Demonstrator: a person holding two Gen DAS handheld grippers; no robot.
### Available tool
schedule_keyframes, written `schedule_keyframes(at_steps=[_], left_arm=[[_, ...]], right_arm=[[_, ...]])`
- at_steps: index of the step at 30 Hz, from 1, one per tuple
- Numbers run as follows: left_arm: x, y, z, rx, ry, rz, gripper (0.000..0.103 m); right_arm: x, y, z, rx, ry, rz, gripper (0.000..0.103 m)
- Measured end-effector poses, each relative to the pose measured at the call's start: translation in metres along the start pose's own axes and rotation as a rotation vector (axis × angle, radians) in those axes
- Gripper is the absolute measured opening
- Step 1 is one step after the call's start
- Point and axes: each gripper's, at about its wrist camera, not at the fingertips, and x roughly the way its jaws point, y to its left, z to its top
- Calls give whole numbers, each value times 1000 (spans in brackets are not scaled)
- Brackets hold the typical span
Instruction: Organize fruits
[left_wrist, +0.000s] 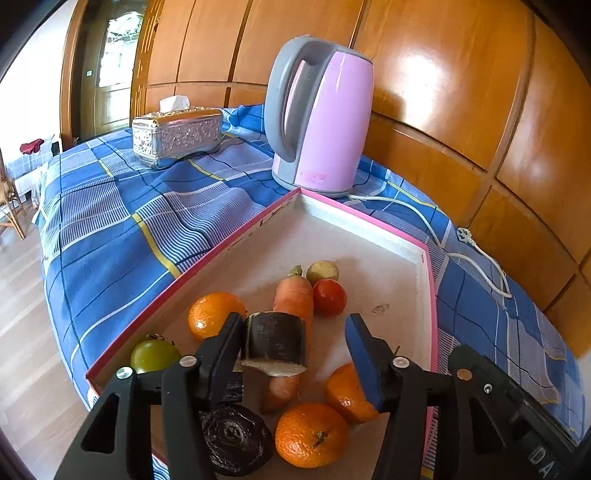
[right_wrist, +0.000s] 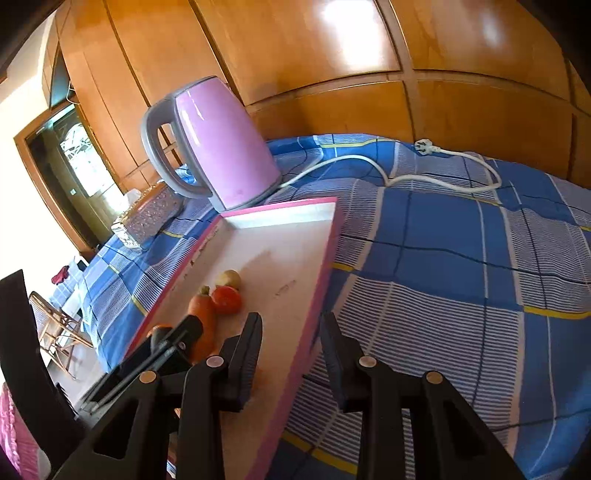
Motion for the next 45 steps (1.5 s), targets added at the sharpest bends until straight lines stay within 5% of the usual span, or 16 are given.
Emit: schedule_keyframes(at_steps=[23,45], left_arm=[[-29,-8,-12,62,-59,-30,89],[-87,2,-47,156,-82,-80,97]], right_arm=[[-33,-4,-21,-41,-46,-166,37],[-66,8,-61,-143,-74,-312,38]])
